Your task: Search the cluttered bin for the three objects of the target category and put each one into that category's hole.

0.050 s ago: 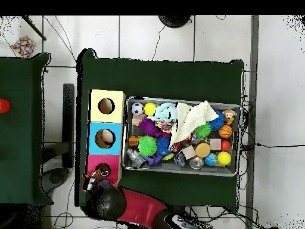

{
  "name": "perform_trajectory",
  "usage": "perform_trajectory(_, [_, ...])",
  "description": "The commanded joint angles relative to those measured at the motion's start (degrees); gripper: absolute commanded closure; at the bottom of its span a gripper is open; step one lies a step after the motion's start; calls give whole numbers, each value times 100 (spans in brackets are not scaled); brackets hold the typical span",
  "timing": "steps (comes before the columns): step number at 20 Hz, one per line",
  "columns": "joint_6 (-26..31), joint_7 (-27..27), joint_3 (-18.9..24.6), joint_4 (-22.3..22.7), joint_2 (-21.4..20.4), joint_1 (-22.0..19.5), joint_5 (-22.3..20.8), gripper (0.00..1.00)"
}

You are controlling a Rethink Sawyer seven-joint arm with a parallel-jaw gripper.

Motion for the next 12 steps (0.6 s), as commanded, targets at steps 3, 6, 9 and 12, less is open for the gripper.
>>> perform_trajectory(3, [150, 1220, -252, -206, 26, 184, 23, 0])
perform_trajectory(6, [328, 1063, -579, -277, -126, 411, 36, 0])
perform_trajectory(9, [525, 919, -942, -448, -236, 683, 53, 0])
perform_trajectory(12, [583, 829, -1185, -574, -276, 830, 13, 0])
